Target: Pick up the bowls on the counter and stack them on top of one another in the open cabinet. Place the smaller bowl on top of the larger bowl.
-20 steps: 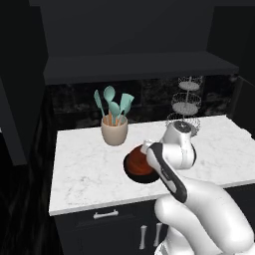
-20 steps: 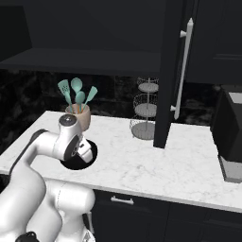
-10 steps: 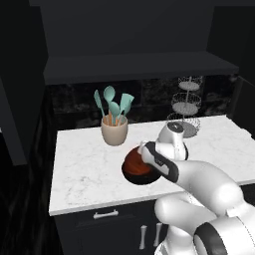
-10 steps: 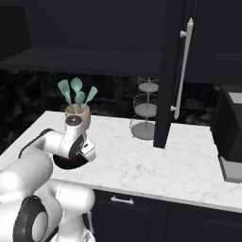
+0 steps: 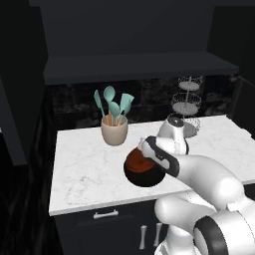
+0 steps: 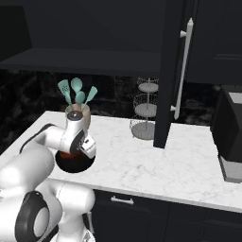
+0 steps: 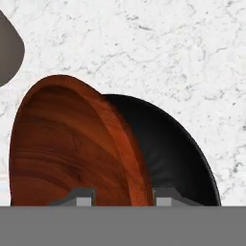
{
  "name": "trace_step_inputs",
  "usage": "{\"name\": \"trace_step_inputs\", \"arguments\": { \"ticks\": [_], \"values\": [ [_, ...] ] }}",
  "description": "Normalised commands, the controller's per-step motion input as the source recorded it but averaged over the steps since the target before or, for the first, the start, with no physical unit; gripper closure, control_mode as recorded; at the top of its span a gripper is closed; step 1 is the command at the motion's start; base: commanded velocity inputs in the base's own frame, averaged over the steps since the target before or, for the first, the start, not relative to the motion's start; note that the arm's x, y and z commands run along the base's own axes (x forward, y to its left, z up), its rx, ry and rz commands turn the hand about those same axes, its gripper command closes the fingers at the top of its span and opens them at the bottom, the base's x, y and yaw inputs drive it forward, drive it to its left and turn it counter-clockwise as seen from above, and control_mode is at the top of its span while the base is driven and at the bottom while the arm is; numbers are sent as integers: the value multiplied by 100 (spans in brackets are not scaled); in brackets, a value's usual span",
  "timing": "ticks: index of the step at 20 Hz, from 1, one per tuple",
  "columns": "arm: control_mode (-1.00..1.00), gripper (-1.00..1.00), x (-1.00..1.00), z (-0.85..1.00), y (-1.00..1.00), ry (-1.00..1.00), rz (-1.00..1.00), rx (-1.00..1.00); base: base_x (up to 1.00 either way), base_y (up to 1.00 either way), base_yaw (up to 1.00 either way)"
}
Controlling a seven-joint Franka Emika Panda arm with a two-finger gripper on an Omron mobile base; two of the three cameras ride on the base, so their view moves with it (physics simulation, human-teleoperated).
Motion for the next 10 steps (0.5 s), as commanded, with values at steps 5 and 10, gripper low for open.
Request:
{"name": "trace_step_inputs", "arguments": {
  "ticks": [5, 10],
  "values": [
    [-100, -100, -20, 43, 0, -6, 0, 1, 0, 0, 0],
    [-100, -100, -63, 2, -28, 2, 1, 0, 0, 0, 0]
  ]
}}
